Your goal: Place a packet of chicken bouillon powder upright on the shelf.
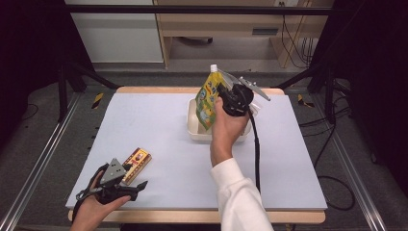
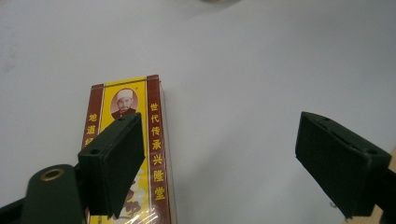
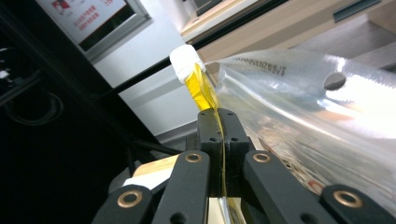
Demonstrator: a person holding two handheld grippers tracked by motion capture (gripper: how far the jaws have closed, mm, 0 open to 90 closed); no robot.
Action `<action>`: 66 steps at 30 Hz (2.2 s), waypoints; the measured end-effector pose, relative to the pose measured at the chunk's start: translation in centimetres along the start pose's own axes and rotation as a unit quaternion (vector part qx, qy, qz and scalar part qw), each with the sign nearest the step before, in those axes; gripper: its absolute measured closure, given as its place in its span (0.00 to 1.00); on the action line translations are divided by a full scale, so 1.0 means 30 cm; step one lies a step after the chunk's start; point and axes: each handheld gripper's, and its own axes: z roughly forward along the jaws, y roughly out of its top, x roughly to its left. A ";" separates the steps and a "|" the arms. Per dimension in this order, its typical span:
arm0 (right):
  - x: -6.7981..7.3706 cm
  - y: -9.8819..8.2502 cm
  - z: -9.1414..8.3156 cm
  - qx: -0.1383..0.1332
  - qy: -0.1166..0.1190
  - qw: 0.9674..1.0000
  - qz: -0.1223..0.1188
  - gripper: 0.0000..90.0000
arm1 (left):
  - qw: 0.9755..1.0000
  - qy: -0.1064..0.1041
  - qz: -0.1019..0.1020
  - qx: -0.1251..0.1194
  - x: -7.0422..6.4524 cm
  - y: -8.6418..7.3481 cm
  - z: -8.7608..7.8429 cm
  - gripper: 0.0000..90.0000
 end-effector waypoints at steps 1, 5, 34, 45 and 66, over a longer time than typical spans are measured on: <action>0.003 -0.003 0.001 -0.003 -0.006 1.000 -0.002 1.00 | 1.000 0.000 0.001 0.000 0.001 0.000 -0.001 0.17; 0.007 -0.012 0.005 -0.007 -0.021 1.000 -0.012 1.00 | 1.000 0.000 0.000 0.000 0.001 0.000 0.001 0.17; 0.004 -0.094 0.067 0.009 -0.053 0.998 -0.039 1.00 | 1.000 -0.004 0.007 0.004 -0.003 0.003 0.001 0.17; -0.019 -0.125 0.070 0.030 -0.005 0.999 -0.042 0.95 | 1.000 -0.002 0.010 0.006 -0.007 0.003 0.006 0.17; -0.027 -0.128 -0.040 0.016 0.050 0.990 -0.131 0.50 | 0.999 0.029 0.012 0.004 0.012 0.000 -0.004 0.14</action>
